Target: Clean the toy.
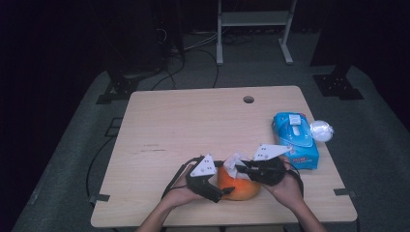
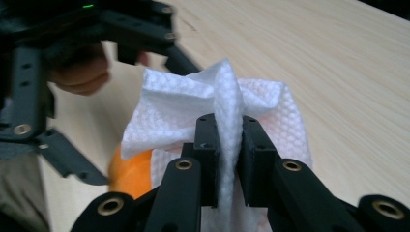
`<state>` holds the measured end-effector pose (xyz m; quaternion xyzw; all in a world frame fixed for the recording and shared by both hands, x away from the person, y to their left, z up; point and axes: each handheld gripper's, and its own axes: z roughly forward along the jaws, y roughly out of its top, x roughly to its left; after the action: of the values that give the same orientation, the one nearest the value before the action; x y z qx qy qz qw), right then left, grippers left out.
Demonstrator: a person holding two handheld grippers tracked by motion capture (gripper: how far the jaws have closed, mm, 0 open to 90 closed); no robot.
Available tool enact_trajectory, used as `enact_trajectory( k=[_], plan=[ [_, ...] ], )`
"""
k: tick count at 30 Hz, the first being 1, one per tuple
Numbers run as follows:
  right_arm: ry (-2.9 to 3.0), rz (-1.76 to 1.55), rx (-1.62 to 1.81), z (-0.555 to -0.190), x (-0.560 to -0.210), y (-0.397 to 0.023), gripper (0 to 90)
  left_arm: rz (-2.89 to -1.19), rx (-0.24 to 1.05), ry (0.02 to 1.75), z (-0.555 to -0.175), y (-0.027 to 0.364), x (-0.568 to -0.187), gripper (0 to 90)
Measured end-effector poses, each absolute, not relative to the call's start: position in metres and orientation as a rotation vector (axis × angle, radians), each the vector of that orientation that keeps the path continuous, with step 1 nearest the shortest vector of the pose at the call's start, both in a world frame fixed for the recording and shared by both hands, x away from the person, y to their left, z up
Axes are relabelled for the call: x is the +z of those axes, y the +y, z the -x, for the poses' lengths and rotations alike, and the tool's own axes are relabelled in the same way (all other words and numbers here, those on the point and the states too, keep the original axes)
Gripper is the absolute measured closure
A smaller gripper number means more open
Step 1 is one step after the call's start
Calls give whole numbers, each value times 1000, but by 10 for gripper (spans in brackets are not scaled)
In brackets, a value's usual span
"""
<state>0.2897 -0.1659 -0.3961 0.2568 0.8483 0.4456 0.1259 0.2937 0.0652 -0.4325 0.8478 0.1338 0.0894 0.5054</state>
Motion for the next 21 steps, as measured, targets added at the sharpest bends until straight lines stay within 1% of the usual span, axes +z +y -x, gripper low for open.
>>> enact_trajectory(
  k=[3,6,12,15,17,21],
  plan=[
    [2485,-694,1275,-285,-397,-155,784,-2076,237,314,-293,67,-437,143],
    [2493,-699,1272,-288,-396,-158,783,-2093,246,320,-295,71,-440,170],
    [2475,-791,1280,-295,-398,-177,783,-2075,202,353,-300,75,-443,168],
    [2455,-778,1280,-292,-398,-173,782,-2051,211,353,-299,72,-438,113],
    [2459,-762,1311,-290,-397,-167,782,-2060,238,340,-297,70,-437,115],
    [2475,-718,1304,-289,-397,-163,782,-2079,238,348,-299,74,-440,181]
  ],
)
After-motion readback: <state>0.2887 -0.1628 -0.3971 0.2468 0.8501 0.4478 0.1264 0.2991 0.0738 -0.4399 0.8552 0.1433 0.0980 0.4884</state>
